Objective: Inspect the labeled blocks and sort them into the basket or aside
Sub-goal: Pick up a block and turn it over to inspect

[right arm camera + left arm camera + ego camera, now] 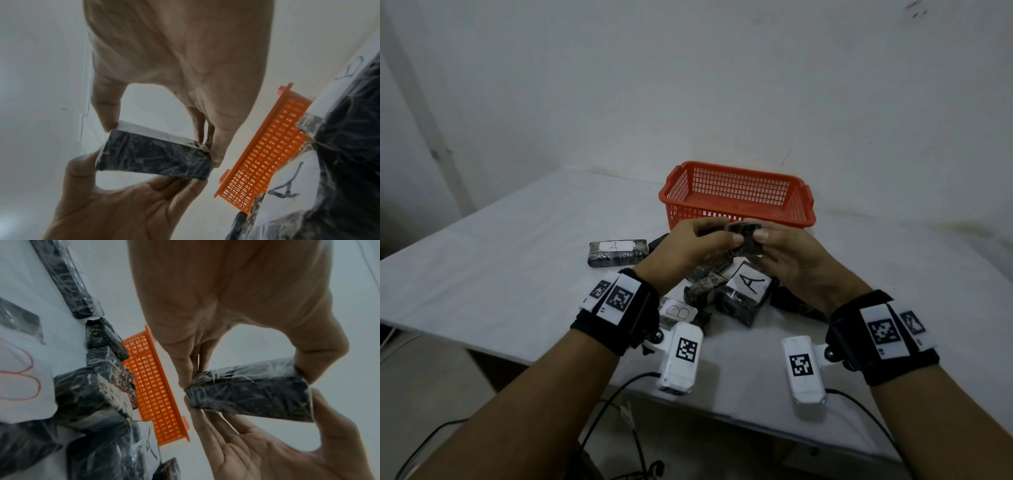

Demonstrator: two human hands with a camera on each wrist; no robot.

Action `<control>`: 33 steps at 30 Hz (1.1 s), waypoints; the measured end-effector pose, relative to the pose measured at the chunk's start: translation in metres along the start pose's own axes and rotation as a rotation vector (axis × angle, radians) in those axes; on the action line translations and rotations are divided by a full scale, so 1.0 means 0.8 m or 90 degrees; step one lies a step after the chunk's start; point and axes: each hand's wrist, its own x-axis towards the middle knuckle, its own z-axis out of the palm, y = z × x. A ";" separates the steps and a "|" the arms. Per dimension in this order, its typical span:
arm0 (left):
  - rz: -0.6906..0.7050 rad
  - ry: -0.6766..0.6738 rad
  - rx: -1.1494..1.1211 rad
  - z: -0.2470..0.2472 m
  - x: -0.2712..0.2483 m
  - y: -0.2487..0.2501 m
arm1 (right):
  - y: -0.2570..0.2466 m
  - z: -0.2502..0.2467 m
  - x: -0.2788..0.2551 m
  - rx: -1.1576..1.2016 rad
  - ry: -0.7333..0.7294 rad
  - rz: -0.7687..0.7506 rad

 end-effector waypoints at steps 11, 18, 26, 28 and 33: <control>-0.001 -0.028 -0.035 0.000 0.002 -0.009 | 0.007 -0.002 -0.004 0.000 0.003 0.019; 0.014 -0.021 -0.022 -0.002 0.002 -0.008 | 0.007 -0.005 -0.003 -0.002 -0.007 0.020; -0.001 -0.030 0.015 0.000 0.001 -0.002 | 0.008 -0.007 -0.001 0.012 0.007 0.020; -0.003 -0.031 -0.002 -0.001 0.001 -0.004 | 0.005 -0.006 -0.004 0.024 -0.005 0.023; -0.011 -0.036 0.027 -0.005 0.001 -0.003 | 0.002 -0.003 -0.006 0.011 -0.002 0.018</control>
